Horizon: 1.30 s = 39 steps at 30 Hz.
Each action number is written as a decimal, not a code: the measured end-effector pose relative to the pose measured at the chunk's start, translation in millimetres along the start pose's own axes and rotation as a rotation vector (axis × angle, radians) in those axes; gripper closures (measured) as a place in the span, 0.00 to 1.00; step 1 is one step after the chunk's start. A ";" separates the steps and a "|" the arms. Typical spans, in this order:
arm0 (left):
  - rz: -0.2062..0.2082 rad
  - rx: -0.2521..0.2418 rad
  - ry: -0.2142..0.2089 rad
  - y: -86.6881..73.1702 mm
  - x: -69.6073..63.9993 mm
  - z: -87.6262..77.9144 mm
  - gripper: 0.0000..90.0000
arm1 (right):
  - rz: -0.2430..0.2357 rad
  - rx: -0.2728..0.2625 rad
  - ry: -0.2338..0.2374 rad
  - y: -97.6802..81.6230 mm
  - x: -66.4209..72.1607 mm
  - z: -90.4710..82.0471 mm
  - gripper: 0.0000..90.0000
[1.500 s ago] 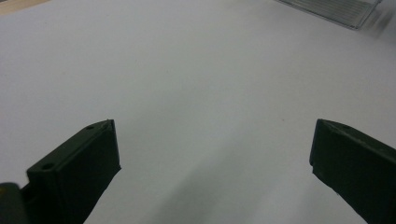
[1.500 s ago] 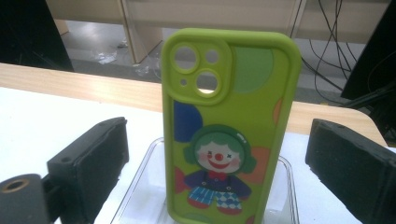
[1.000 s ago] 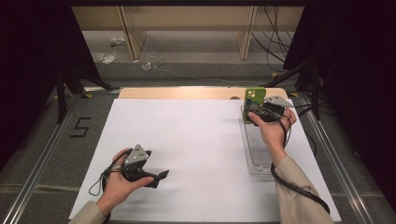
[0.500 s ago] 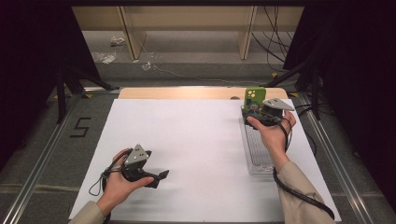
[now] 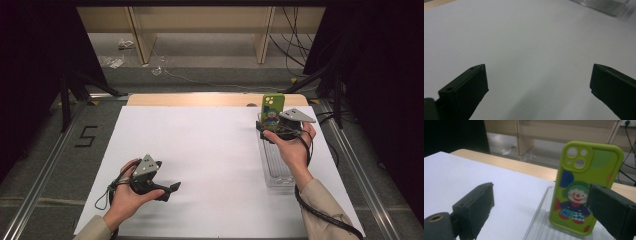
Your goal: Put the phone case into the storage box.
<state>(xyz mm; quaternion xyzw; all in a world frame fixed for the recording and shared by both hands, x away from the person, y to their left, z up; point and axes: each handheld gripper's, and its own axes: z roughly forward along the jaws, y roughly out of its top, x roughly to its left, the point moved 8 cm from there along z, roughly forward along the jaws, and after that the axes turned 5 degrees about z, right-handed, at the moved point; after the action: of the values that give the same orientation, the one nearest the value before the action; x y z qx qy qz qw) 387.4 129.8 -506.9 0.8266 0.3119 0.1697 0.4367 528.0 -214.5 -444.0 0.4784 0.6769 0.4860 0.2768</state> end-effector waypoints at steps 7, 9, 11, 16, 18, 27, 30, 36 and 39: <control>0.001 -0.001 0.002 0.4 0.2 -0.3 0.01 | -0.027 -0.002 0.040 0.1 11.5 -7.9 0.10; 0.001 -0.001 0.002 0.5 0.3 -0.5 0.01 | -0.034 0.000 0.052 0.2 14.7 -10.0 0.10; 0.001 -0.002 0.002 0.7 0.5 -0.7 0.01 | -0.041 -0.004 0.060 0.3 17.6 -11.4 0.10; 0.001 -0.003 0.002 0.8 0.4 -0.9 0.01 | -0.050 0.001 0.089 -1.3 25.5 -15.9 0.10; 0.001 -0.003 0.002 0.9 0.4 -0.9 0.01 | -0.059 0.001 0.101 -1.6 28.6 -18.1 0.11; 0.001 -0.005 0.003 1.1 0.4 -1.0 0.01 | -0.075 0.003 0.128 -3.6 36.4 -24.9 0.11; -0.001 -0.006 0.004 1.1 0.6 -1.1 0.01 | -0.075 0.008 0.139 -5.5 39.0 -26.8 0.11; 0.002 -0.004 0.003 1.2 0.6 -1.4 0.01 | -0.083 0.012 0.164 -7.8 44.6 -31.8 0.11; 0.001 -0.004 0.004 1.3 0.8 -1.5 0.01 | -0.076 0.013 0.179 -9.3 46.0 -34.3 0.11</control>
<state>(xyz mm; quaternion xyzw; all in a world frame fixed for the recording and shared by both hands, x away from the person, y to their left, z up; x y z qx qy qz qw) 387.6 130.6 -504.9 0.8256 0.3118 0.1722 0.4376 477.7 -186.4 -435.6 0.4089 0.7198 0.5115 0.2303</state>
